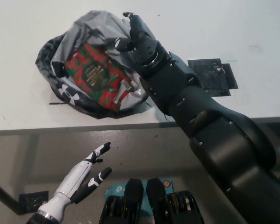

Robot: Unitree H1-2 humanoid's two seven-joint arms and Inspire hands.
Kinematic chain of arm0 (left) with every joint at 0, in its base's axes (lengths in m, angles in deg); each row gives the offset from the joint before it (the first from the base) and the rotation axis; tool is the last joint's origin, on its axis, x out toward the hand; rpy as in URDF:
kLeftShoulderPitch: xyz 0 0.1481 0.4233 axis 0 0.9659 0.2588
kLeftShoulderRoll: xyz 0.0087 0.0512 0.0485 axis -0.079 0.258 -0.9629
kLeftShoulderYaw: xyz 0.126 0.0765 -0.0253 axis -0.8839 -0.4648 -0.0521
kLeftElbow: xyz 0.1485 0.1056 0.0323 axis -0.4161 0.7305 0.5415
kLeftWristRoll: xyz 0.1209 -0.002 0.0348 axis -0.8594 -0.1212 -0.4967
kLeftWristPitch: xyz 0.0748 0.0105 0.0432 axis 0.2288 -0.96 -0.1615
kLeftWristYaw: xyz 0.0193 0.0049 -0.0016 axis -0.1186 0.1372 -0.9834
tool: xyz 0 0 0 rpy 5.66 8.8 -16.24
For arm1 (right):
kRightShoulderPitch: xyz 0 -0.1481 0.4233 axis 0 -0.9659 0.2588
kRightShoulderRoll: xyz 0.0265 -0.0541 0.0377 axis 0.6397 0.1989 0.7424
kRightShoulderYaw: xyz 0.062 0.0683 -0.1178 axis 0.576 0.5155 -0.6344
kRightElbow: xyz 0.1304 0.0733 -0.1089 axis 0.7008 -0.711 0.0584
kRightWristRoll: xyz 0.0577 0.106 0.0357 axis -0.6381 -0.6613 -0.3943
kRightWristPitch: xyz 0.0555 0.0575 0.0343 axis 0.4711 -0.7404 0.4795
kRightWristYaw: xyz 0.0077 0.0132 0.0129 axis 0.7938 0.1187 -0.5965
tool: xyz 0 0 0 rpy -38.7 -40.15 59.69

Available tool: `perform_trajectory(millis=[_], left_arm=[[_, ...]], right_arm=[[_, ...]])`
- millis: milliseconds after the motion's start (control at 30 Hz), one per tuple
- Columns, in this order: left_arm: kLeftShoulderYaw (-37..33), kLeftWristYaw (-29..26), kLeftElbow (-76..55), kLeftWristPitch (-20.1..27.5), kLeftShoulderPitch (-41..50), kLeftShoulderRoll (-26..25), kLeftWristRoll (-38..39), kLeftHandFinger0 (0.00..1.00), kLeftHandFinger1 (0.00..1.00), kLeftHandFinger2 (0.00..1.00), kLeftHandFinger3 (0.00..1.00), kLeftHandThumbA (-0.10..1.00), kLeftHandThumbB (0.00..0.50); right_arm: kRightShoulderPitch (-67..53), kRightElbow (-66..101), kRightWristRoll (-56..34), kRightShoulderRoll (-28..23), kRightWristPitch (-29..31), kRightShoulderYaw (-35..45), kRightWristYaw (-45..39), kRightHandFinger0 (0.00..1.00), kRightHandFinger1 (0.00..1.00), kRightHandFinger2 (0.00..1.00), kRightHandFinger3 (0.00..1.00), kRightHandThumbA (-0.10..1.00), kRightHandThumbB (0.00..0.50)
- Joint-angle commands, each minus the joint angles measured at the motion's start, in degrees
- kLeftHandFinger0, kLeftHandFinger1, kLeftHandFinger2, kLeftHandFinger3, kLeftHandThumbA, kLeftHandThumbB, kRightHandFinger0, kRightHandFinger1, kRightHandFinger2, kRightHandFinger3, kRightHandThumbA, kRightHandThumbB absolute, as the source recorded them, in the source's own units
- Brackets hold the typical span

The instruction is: The robot uses its right hand to pick up a bag of coffee beans and puts it in the black plastic bag, then the robot grabs the top of the bag and lifts it.

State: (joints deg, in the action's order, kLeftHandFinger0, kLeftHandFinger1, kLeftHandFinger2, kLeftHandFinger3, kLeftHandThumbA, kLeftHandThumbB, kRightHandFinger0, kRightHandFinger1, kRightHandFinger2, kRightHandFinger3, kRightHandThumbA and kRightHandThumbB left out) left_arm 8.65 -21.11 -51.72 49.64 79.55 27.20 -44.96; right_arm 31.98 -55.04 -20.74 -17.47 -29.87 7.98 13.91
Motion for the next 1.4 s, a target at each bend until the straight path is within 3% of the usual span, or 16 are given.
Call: perform_trajectory(millis=[0,67,100,200,300,367,433,533,700,800,867,900,933,967,1033,1367], left_arm=[[-0.1,0.4,-1.7,0.9,-1.3,-1.4,-0.2,0.92,1.00,1.00,1.00,1.00,0.259],[-0.1,0.4,-1.5,1.1,-1.5,-1.4,-0.2,0.92,1.00,1.00,1.00,1.00,0.260],[-0.2,0.4,-1.4,1.4,-1.6,-1.4,-0.3,0.93,1.00,1.00,1.00,1.00,0.250],[-0.2,0.5,-1.5,1.4,-1.6,-1.6,-0.3,0.93,1.00,1.00,1.00,1.00,0.249],[-0.1,0.5,-1.4,1.6,-1.6,-1.5,0.0,0.93,1.00,1.00,1.00,1.00,0.249],[-0.2,0.6,-1.6,1.4,-1.7,-1.6,-0.1,0.93,1.00,1.00,1.00,1.00,0.247],[-0.2,0.7,-1.7,0.9,-1.7,-1.7,-0.2,0.93,1.00,1.00,1.00,1.00,0.258],[-0.1,0.5,-1.5,0.9,-1.9,-1.6,-0.2,0.93,1.00,1.00,1.00,1.00,0.255],[-0.3,0.6,-1.6,1.1,-1.7,-1.7,-0.4,0.92,1.00,1.00,1.00,1.00,0.253],[-0.4,0.7,-1.3,1.3,-1.8,-1.8,-0.2,0.93,1.00,1.00,1.00,1.00,0.252],[-0.3,0.8,-1.3,1.2,-1.8,-1.7,0.1,0.93,1.00,1.00,1.00,1.00,0.258],[-0.3,0.8,-1.3,1.3,-1.8,-1.7,0.2,0.93,1.00,1.00,1.00,0.99,0.255],[-0.2,0.8,-1.2,1.4,-1.8,-1.7,0.3,0.93,1.00,1.00,1.00,0.99,0.254],[-0.2,0.7,-1.2,1.4,-1.8,-1.7,0.1,0.93,1.00,1.00,1.00,1.00,0.261],[-0.2,0.7,-1.4,1.4,-1.6,-1.8,0.1,0.92,1.00,1.00,1.00,0.99,0.260],[-0.6,1.0,-1.6,0.4,-1.8,-1.9,-0.5,0.92,1.00,1.00,1.00,1.00,0.268]], right_arm=[[1.8,0.6,4.7,-1.1,0.7,-3.4,-0.7,1.00,1.00,1.00,1.00,0.74,0.337],[1.5,0.7,5.1,-1.2,0.7,-4.4,0.0,1.00,1.00,1.00,1.00,0.73,0.337],[1.2,0.6,5.7,-1.2,0.8,-5.0,1.8,1.00,1.00,1.00,1.00,0.63,0.280],[0.7,0.7,6.3,-1.3,1.7,-5.7,4.2,1.00,1.00,1.00,1.00,0.53,0.251],[0.2,0.7,7.6,-1.5,2.8,-6.8,6.2,1.00,1.00,1.00,1.00,0.50,0.220],[-0.1,0.7,8.9,-1.8,3.5,-8.1,7.5,1.00,1.00,1.00,1.00,0.51,0.148],[-0.2,0.7,9.6,-2.0,4.3,-8.7,8.9,1.00,1.00,1.00,0.98,0.48,0.117],[-0.1,0.8,9.1,-2.3,5.1,-8.5,9.6,1.00,1.00,1.00,0.88,0.48,0.102],[-0.3,0.7,9.1,-2.6,5.5,-8.1,9.4,1.00,1.00,1.00,0.97,0.42,0.114],[-0.5,0.6,9.0,-3.0,5.4,-8.0,8.9,1.00,1.00,1.00,0.98,0.45,0.119],[-0.4,0.5,8.8,-3.2,4.2,-7.7,7.7,1.00,1.00,1.00,1.00,0.54,0.158],[-0.2,0.4,8.7,-3.3,3.0,-7.6,6.5,1.00,1.00,1.00,1.00,0.65,0.250],[-0.1,0.3,8.6,-3.4,2.2,-7.6,5.7,1.00,1.00,1.00,1.00,0.71,0.247],[0.2,0.2,8.5,-3.6,0.6,-7.5,3.7,1.00,1.00,1.00,1.00,0.82,0.332],[0.1,0.0,7.4,-4.2,-0.1,-6.5,-0.1,1.00,1.00,1.00,1.00,0.89,0.404],[-0.8,0.5,4.5,-5.4,-0.4,-2.3,-9.0,1.00,1.00,1.00,1.00,0.94,0.450]])
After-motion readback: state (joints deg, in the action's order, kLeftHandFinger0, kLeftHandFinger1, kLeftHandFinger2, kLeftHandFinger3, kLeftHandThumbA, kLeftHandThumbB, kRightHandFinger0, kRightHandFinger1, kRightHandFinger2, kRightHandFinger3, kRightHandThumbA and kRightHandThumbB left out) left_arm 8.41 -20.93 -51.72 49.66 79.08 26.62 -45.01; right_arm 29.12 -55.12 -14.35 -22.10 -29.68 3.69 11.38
